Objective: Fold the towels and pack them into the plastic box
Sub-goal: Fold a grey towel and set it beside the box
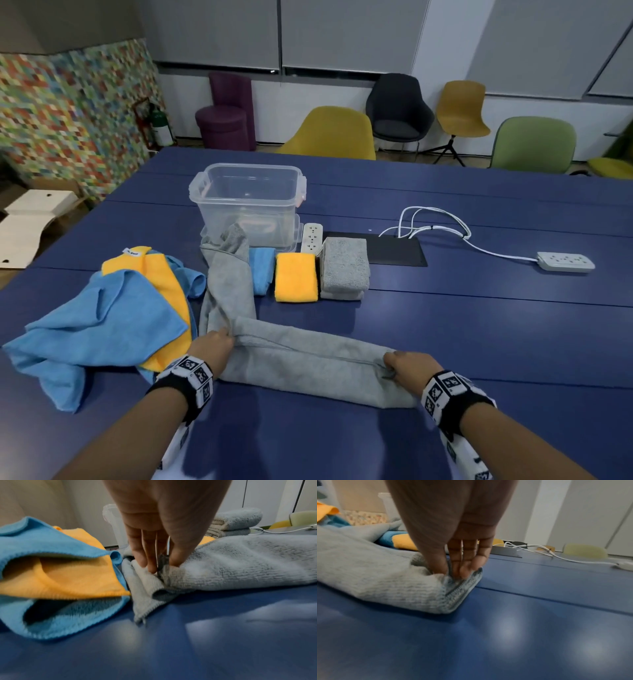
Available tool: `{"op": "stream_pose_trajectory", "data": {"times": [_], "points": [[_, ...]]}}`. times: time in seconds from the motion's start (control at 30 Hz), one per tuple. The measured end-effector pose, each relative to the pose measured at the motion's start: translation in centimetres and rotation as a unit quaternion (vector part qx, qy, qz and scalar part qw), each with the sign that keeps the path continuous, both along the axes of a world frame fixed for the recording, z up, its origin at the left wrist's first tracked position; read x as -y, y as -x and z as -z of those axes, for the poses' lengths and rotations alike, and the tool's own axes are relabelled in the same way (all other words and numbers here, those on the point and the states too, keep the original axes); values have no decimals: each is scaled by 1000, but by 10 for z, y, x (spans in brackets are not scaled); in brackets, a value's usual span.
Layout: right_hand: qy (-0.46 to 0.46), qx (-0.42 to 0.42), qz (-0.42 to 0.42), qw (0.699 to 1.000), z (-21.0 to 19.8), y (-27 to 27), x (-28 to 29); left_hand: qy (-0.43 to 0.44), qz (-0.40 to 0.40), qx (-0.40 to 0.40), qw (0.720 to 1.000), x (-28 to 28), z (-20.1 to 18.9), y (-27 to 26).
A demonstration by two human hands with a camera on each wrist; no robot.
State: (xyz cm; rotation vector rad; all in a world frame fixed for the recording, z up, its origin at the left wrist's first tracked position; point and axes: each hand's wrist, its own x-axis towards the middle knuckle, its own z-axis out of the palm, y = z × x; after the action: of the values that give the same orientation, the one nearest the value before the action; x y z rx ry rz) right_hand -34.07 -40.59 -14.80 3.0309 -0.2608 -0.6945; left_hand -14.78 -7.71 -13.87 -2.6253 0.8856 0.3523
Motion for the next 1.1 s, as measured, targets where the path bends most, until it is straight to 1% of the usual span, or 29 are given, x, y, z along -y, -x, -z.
{"op": "stream_pose_trajectory", "data": {"times": [0.1,0.17,0.23,0.27,0.33,0.37,0.43,0.47,0.53,0.6,0.63,0.73,0.77,0.83,0.87,0.93,0.97,1.0,1.07,1.1], "points": [[9,21,19,1000,4,4,-7,-13,-13,-16,1000,-3,9,6],[7,45,4,999,4,2,-11,-2,-21,-12,1000,-4,10,3],[-19,98,-22,995,6,-2,-17,1,-31,-4,1000,-7,9,-5],[-36,103,-39,993,4,-2,-19,0,-36,-1,999,-8,8,-7],[-39,49,-37,997,1,-7,-18,5,-41,-4,999,-9,10,-13],[-25,58,-40,997,2,-9,-18,6,-42,-8,999,-9,11,-14],[-28,70,-61,995,-2,-9,-24,6,-43,-11,999,-11,11,-15],[-29,64,-47,996,-5,-10,-23,6,-42,-13,999,-11,11,-15],[-26,44,28,998,-13,-13,-18,5,-39,-9,999,-13,7,-14],[-46,41,97,993,-23,-16,-15,11,-47,0,999,-17,0,-14],[-56,51,118,990,-30,-18,-14,17,-54,6,998,-18,-4,-15],[-116,120,167,972,-51,-25,-10,38,-63,28,997,-24,-23,-16],[-132,150,181,963,-59,-27,-9,58,-61,36,996,-26,-31,-16],[-152,229,197,941,-76,-27,-8,143,-70,57,986,-30,-47,-17],[-151,284,202,925,-84,-26,-7,213,-80,72,971,-31,-56,-17],[-143,395,203,885,-98,-23,-4,360,-67,118,923,-35,-75,-17],[-137,420,202,874,-105,-22,-3,397,-48,140,906,-37,-83,-18],[-126,419,200,877,-112,-20,-3,407,-28,158,899,-39,-89,-20],[-98,401,191,890,-124,-17,-3,399,4,161,903,-41,-98,-20],[-90,410,188,888,-129,-15,-4,394,16,162,904,-41,-102,-18]]}}
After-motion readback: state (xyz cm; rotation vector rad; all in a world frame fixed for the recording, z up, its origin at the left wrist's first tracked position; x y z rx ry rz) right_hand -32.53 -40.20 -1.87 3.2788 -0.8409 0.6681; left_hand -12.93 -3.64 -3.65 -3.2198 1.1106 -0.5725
